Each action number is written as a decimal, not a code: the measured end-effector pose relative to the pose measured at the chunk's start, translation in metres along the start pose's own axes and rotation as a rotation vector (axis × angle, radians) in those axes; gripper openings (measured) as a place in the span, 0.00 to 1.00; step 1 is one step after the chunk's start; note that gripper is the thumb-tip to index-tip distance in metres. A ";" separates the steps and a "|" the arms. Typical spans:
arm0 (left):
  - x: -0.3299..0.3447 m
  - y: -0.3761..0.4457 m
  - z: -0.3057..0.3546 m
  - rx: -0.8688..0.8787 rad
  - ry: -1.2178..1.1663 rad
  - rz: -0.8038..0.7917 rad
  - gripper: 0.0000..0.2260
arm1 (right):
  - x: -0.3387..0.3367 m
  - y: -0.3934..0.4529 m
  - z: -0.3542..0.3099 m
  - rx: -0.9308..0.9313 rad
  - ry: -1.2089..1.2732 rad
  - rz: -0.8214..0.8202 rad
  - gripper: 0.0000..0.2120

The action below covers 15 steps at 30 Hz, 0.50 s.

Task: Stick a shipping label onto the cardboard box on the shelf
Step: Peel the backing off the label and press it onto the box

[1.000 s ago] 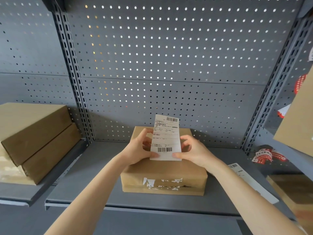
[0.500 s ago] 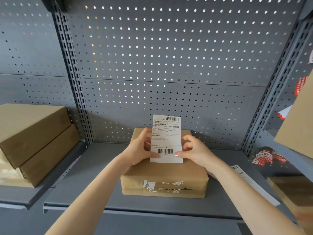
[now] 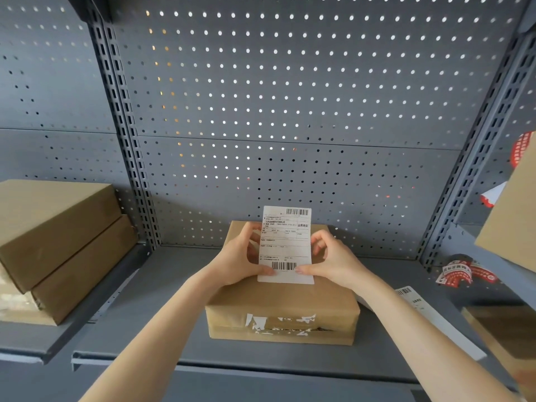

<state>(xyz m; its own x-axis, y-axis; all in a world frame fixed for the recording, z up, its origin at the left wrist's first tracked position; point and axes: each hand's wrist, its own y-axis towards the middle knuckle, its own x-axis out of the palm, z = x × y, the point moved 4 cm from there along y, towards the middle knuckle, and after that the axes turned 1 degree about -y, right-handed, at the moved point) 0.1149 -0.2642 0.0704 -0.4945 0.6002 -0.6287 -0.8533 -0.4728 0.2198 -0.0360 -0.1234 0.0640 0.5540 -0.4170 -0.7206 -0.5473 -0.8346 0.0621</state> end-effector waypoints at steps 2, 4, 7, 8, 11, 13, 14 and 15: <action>0.001 0.005 -0.003 -0.012 0.003 0.005 0.34 | 0.000 0.005 -0.001 -0.007 0.001 0.013 0.26; 0.001 0.010 -0.006 -0.023 0.001 0.006 0.32 | 0.001 0.011 0.002 -0.003 0.004 0.019 0.27; 0.003 0.015 -0.011 -0.018 0.023 -0.018 0.34 | 0.003 0.017 0.008 0.007 -0.012 0.004 0.28; 0.003 0.016 -0.013 -0.018 0.034 -0.021 0.35 | 0.003 0.018 0.009 0.005 -0.013 0.000 0.29; 0.001 0.020 -0.018 -0.026 0.057 -0.008 0.34 | 0.002 0.023 0.009 -0.010 0.002 0.012 0.29; -0.001 0.023 -0.018 -0.035 0.044 0.013 0.33 | 0.001 0.028 0.007 -0.021 0.025 0.018 0.28; -0.002 0.025 -0.017 -0.035 0.035 0.021 0.32 | 0.001 0.031 0.005 -0.029 0.040 0.017 0.28; -0.002 0.028 -0.016 -0.033 0.035 0.026 0.32 | 0.001 0.033 0.004 -0.035 0.056 0.014 0.28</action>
<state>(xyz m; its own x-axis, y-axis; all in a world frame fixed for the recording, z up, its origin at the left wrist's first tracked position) 0.0950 -0.2891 0.0658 -0.5099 0.5647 -0.6489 -0.8339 -0.5095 0.2119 -0.0562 -0.1500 0.0628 0.5809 -0.4477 -0.6797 -0.5337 -0.8401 0.0973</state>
